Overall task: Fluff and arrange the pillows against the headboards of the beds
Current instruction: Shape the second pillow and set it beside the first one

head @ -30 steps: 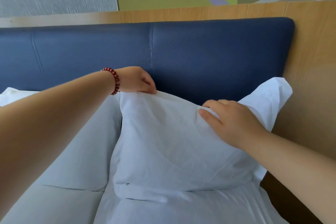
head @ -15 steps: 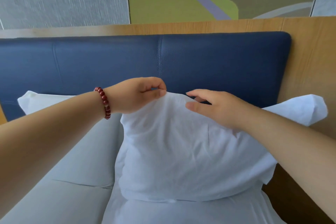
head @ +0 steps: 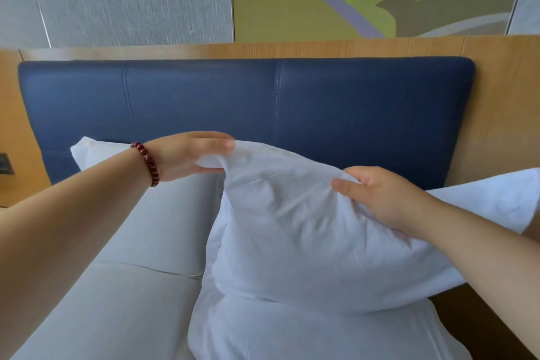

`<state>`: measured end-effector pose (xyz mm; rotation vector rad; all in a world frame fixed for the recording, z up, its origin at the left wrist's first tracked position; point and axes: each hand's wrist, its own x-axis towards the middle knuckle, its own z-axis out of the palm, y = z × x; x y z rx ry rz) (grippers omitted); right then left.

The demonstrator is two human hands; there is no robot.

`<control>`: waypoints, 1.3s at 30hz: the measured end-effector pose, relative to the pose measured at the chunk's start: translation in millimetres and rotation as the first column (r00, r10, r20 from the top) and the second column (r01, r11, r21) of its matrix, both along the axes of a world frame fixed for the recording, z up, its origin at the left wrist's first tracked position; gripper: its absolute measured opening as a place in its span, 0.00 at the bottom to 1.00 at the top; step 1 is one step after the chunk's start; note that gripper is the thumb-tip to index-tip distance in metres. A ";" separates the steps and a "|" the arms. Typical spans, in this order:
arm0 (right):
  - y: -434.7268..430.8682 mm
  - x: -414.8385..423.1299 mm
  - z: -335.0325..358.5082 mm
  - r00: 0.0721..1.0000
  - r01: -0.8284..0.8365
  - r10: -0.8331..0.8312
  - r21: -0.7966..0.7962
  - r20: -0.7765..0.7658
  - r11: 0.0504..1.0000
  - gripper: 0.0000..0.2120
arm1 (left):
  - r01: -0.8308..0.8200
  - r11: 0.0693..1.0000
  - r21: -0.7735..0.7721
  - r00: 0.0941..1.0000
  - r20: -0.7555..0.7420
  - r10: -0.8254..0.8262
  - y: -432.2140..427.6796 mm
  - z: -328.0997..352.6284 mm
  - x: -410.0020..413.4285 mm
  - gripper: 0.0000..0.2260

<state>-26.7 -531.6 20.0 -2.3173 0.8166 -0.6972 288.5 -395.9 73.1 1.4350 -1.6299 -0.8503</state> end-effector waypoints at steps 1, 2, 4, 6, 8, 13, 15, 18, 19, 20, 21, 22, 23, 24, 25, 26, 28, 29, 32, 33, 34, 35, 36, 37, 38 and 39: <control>0.0 -2.9 -0.5 1.000 0.012 -0.012 -0.010 -0.004 1.000 0.21 | 0.081 0.997 -0.017 0.989 -0.122 -0.082 1.2 -3.9 -2.6 0.24; 0.6 -5.4 -0.8 1.000 0.024 -0.024 -0.014 0.000 1.000 0.22 | 0.140 0.989 -0.038 0.970 -0.195 -0.145 2.3 -7.6 -7.3 0.24; 0.9 -9.4 -1.8 0.999 0.042 -0.042 -0.008 0.027 0.999 0.22 | 0.181 0.980 -0.087 0.939 -0.280 -0.198 2.2 -16.8 -18.2 0.26; 1.7 -11.8 -2.0 0.997 0.061 -0.061 0.002 0.047 0.998 0.19 | 0.141 0.980 -0.137 0.919 -0.351 -0.181 1.7 -26.3 -27.8 0.29; 2.9 -12.4 -3.4 0.993 0.087 -0.088 0.008 0.077 0.996 0.18 | 0.064 0.984 -0.165 0.896 -0.425 -0.130 4.1 -32.4 -34.9 0.32; 7.1 -10.3 -11.0 0.960 0.209 -0.205 0.001 0.192 0.978 0.19 | -0.073 0.966 -0.247 0.850 -0.522 -0.070 12.2 -45.5 -49.0 0.42; 8.9 -9.4 -12.6 0.957 0.222 -0.216 -0.009 0.196 0.975 0.19 | -0.109 0.944 -0.311 0.883 -0.467 -0.051 14.1 -52.8 -58.4 0.30; 10.0 -10.0 -13.0 0.963 0.202 -0.197 -0.005 0.182 0.979 0.20 | -0.302 0.893 -0.334 0.851 -0.516 0.095 14.0 -57.8 -70.3 0.16; 9.8 -10.1 -12.4 0.963 0.200 -0.196 -0.003 0.187 0.980 0.19 | -0.353 0.883 -0.308 0.820 -0.557 0.133 13.2 -58.0 -72.6 0.14; 8.8 -9.9 -11.5 0.959 0.206 -0.201 -0.006 0.200 0.978 0.19 | -0.379 0.883 -0.278 0.795 -0.587 0.157 12.1 -57.5 -75.2 0.15; 7.5 -9.4 -10.3 0.953 0.222 -0.213 -0.021 0.215 0.975 0.18 | -0.393 0.886 -0.248 0.777 -0.604 0.175 11.0 -56.1 -78.4 0.16; 6.2 -8.7 -9.3 0.948 0.247 -0.231 -0.050 0.219 0.968 0.17 | -0.408 0.887 -0.216 0.760 -0.619 0.199 10.2 -54.7 -81.2 0.18; 5.5 -7.5 -7.6 0.944 0.279 -0.256 -0.087 0.209 0.956 0.16 | -0.430 0.883 -0.185 0.741 -0.632 0.228 9.4 -53.8 -82.9 0.20; 5.7 -6.1 -5.4 0.940 0.313 -0.287 -0.134 0.184 0.940 0.15 | -0.447 0.879 -0.163 0.724 -0.644 0.248 8.9 -52.5 -84.2 0.18; 6.8 -5.0 -2.8 0.933 0.354 -0.328 -0.205 0.150 0.913 0.13 | -0.460 0.874 -0.154 0.710 -0.655 0.258 9.0 -51.8 -84.5 0.15; 10.0 -4.5 1.2 0.914 0.405 -0.379 -0.310 0.142 0.860 0.11 | -0.465 0.874 -0.143 0.700 -0.664 0.264 9.7 -51.0 -85.0 0.12; 27.3 -0.9 11.2 0.883 0.470 -0.374 -0.551 0.284 0.690 0.09 | -0.452 0.883 -0.126 0.693 -0.673 0.259 11.0 -50.9 -84.5 0.14; 41.7 4.8 16.0 0.892 0.445 -0.249 -0.642 0.377 0.624 0.11 | -0.446 0.887 -0.119 0.693 -0.673 0.258 12.2 -51.0 -84.6 0.17; 89.8 34.2 13.5 0.963 0.167 0.061 -0.763 0.261 0.624 0.20 | -0.434 0.893 -0.117 0.700 -0.667 0.253 16.1 -51.9 -83.8 0.20; 100.5 44.7 6.4 0.993 0.066 0.027 -0.718 0.117 0.693 0.26 | -0.429 0.896 -0.110 0.700 -0.667 0.253 16.7 -52.8 -83.7 0.21; 106.0 52.0 -0.7 0.998 0.017 -0.046 -0.632 -0.030 0.775 0.30 | -0.429 0.898 -0.097 0.700 -0.664 0.262 16.8 -54.8 -83.7 0.21; 104.6 55.9 -6.9 0.983 0.028 -0.121 -0.543 -0.136 0.839 0.33 | -0.432 0.898 -0.084 0.699 -0.661 0.274 16.6 -57.0 -82.5 0.20; 98.7 57.8 -11.5 0.966 0.060 -0.171 -0.475 -0.195 0.878 0.33 | -0.444 0.893 -0.071 0.689 -0.665 0.290 16.0 -58.9 -80.1 0.19; 92.2 58.5 -14.1 0.960 0.082 -0.184 -0.420 -0.209 0.904 0.32 | -0.434 0.899 -0.062 0.688 -0.667 0.286 14.6 -61.3 -76.1 0.16; 87.2 59.1 -16.1 0.965 0.089 -0.176 -0.383 -0.196 0.919 0.30 | -0.426 0.903 -0.053 0.688 -0.667 0.286 13.7 -63.1 -71.4 0.13; 84.3 60.3 -17.0 0.971 0.085 -0.158 -0.363 -0.177 0.928 0.28 | -0.413 0.910 -0.033 0.696 -0.656 0.292 14.1 -63.6 -66.1 0.10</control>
